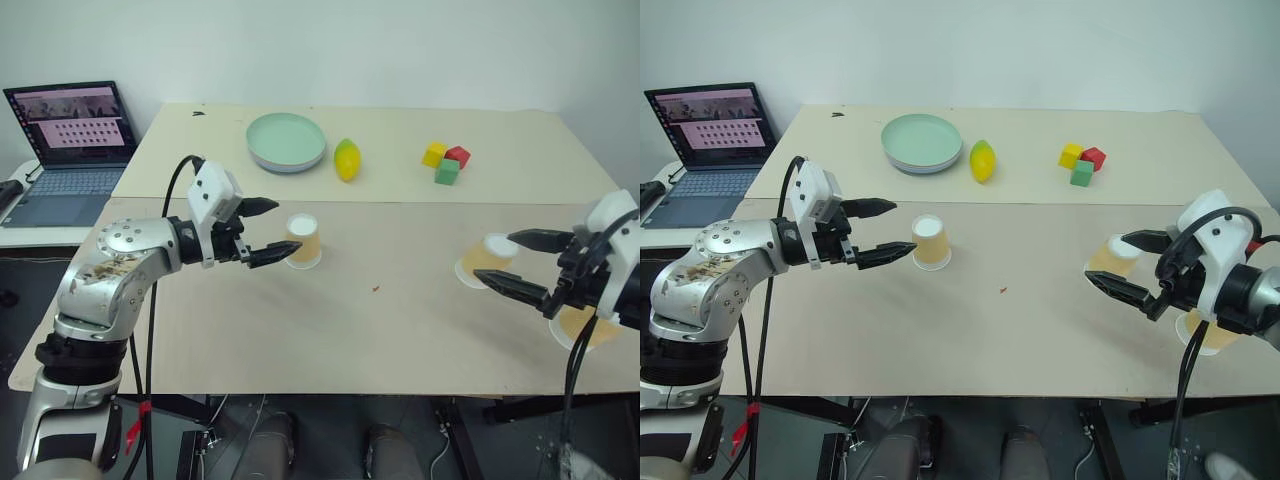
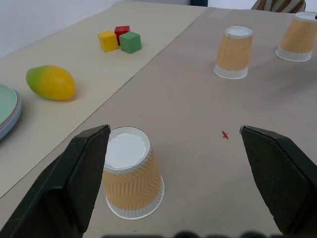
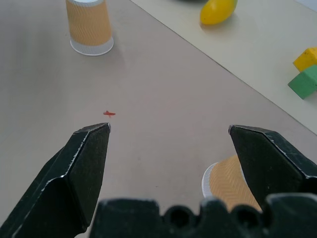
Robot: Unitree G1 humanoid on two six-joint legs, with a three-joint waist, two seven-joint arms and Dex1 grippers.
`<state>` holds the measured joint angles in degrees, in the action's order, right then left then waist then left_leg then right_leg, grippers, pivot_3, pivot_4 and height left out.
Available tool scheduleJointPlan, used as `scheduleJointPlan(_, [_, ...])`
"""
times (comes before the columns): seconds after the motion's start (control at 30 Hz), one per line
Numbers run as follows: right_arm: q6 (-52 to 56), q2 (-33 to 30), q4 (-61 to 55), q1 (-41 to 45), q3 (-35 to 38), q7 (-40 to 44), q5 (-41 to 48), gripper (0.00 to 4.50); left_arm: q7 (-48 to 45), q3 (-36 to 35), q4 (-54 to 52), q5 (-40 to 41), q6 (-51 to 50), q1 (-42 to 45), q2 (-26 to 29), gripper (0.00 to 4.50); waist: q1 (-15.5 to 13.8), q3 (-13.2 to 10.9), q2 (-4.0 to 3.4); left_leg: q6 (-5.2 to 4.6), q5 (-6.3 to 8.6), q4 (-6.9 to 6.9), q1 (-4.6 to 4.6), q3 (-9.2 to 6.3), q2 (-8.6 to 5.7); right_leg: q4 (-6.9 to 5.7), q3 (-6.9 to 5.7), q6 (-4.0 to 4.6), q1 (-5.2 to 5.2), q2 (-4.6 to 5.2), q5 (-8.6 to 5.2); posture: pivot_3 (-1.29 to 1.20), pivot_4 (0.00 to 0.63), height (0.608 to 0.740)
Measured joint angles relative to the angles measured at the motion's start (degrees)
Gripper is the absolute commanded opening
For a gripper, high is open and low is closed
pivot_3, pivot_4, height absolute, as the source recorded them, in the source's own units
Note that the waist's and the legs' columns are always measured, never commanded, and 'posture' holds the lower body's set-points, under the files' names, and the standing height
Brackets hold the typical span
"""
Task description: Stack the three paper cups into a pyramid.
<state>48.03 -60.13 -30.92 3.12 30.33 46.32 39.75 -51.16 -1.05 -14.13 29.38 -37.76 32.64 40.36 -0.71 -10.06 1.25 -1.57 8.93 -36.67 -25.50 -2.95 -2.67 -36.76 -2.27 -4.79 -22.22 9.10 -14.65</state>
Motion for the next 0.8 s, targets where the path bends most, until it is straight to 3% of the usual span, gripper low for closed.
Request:
scheduleJointPlan(0.17, [0.0,3.5,-1.2,0.0,0.1,-3.5,-0.4,4.5,0.0,0.1,0.1,1.4,-1.9,1.3,-1.9,4.48,-0.1,0.0,0.03,0.0,0.0,0.0,0.0,-0.01,-0.02,-0.01,-0.01,-0.01,0.01,0.03,0.0,0.0,0.15,0.74])
scheduleJointPlan(0.33, [-3.5,7.9,3.4,1.3,0.0,-12.7,-8.4,4.5,0.6,0.7,0.5,2.3,-2.8,4.6,-4.3,4.48,-0.1,0.0,0.05,0.0,0.0,-0.03,-0.01,0.0,-0.12,0.0,0.06,0.0,0.01,0.01,0.02,0.0,0.15,0.74])
scheduleJointPlan(0.53, [-5.0,11.6,4.4,0.4,0.3,-16.3,-10.8,4.5,0.6,1.8,1.3,2.2,-2.8,5.0,-5.4,4.48,0.1,-0.1,0.0,-0.01,-0.01,-0.02,0.0,0.0,-0.17,-0.06,0.09,0.09,-0.01,0.0,0.08,0.0,0.15,0.74])
scheduleJointPlan(0.8, [-8.0,13.0,8.0,-7.6,14.2,-16.2,-13.7,4.5,-0.1,2.2,2.9,2.3,-2.7,5.5,-6.4,4.48,-0.5,-0.1,0.0,-0.01,-0.01,-0.02,0.01,-0.01,-0.26,-0.07,0.1,0.07,0.04,0.02,0.06,0.0,0.15,0.74])
